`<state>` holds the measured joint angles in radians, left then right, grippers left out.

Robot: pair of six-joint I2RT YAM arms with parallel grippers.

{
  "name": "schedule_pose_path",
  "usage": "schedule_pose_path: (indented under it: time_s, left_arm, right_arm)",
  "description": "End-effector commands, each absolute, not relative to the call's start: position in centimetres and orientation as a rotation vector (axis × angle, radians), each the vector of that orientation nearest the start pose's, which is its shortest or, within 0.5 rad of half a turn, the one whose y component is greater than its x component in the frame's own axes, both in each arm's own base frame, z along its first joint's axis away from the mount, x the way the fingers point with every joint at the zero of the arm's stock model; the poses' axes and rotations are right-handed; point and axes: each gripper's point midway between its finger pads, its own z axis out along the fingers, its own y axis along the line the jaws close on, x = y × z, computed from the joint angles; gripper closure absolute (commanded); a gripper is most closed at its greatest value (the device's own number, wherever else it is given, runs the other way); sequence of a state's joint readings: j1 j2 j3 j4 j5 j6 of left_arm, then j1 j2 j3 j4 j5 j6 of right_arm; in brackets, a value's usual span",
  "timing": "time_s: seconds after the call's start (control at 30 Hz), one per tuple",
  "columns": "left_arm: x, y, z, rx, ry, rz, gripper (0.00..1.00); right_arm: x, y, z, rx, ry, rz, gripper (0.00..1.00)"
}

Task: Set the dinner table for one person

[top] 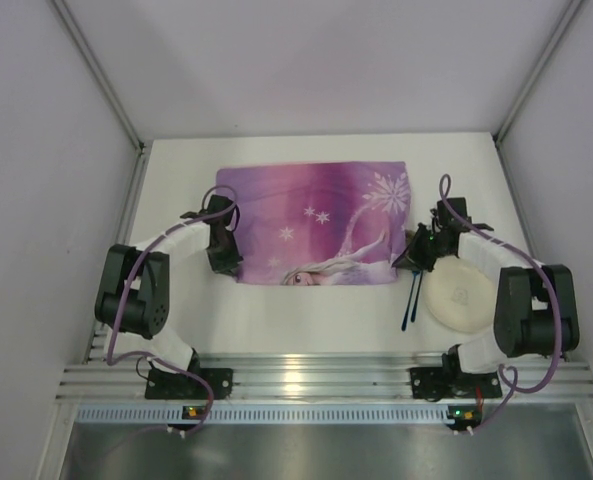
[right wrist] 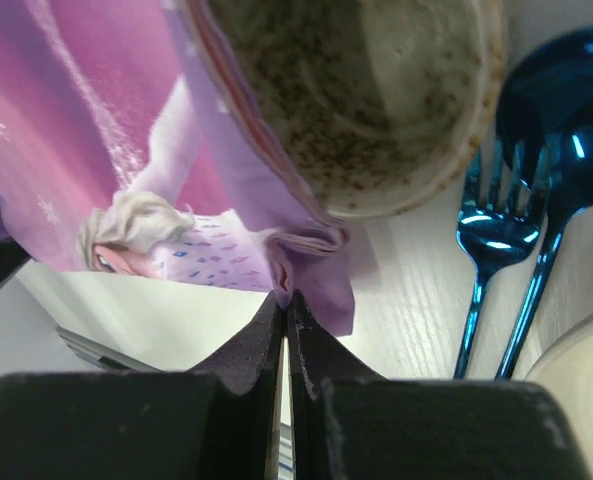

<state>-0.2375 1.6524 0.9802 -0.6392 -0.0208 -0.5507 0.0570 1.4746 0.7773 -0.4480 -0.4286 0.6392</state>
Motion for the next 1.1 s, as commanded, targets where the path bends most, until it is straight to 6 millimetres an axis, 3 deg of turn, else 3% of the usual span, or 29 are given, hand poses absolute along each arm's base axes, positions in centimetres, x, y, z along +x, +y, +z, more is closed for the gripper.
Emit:
schedule_pose_path:
  time_s: [0.0, 0.13, 0.27, 0.4, 0.6, 0.8, 0.87, 0.9, 1.03, 1.07]
  left_arm:
    - [29.9, -8.3, 3.0, -0.435, 2.813, -0.078, 1.00]
    - [29.4, -5.7, 3.6, -0.521, 2.770, 0.035, 1.00]
    - [28.8, -2.1, 4.9, -0.677, 2.689, 0.021, 1.00]
    - [27.8, -0.4, 5.2, -0.685, 2.684, 0.056, 1.00]
    - [27.2, 0.3, 5.4, -0.715, 2.667, 0.084, 1.00]
    - [27.6, 0.9, 5.8, -0.727, 2.663, 0.114, 1.00]
    - [27.6, 1.0, 5.9, -0.717, 2.666, 0.123, 0.86]
    - [27.8, 1.1, 6.1, -0.707, 2.663, 0.128, 0.82]
    - [28.0, 1.9, 7.2, -0.731, 2.646, 0.126, 0.63]
    - [28.2, 1.7, 8.0, -0.727, 2.638, 0.103, 0.48]
  right_arm:
    - [30.4, 11.1, 7.7, 0.563, 2.638, 0.766, 1.00]
    - [31.3, 11.1, 8.8, 0.531, 2.620, 0.762, 1.00]
    - [31.1, 11.3, 8.8, 0.525, 2.647, 0.771, 1.00]
    - [30.7, 11.7, 8.7, 0.517, 2.659, 0.778, 1.00]
    - [30.1, 13.0, 8.2, 0.479, 2.699, 0.782, 1.00]
    - [28.0, 14.8, 8.0, 0.417, 2.748, 0.781, 0.97]
    - [27.1, 15.2, 8.2, 0.398, 2.762, 0.766, 0.90]
    - [26.9, 15.3, 8.4, 0.393, 2.761, 0.758, 0.78]
    - [26.4, 14.4, 10.4, 0.386, 2.736, 0.696, 0.66]
    - [26.9, 14.2, 11.8, 0.363, 2.698, 0.682, 0.56]
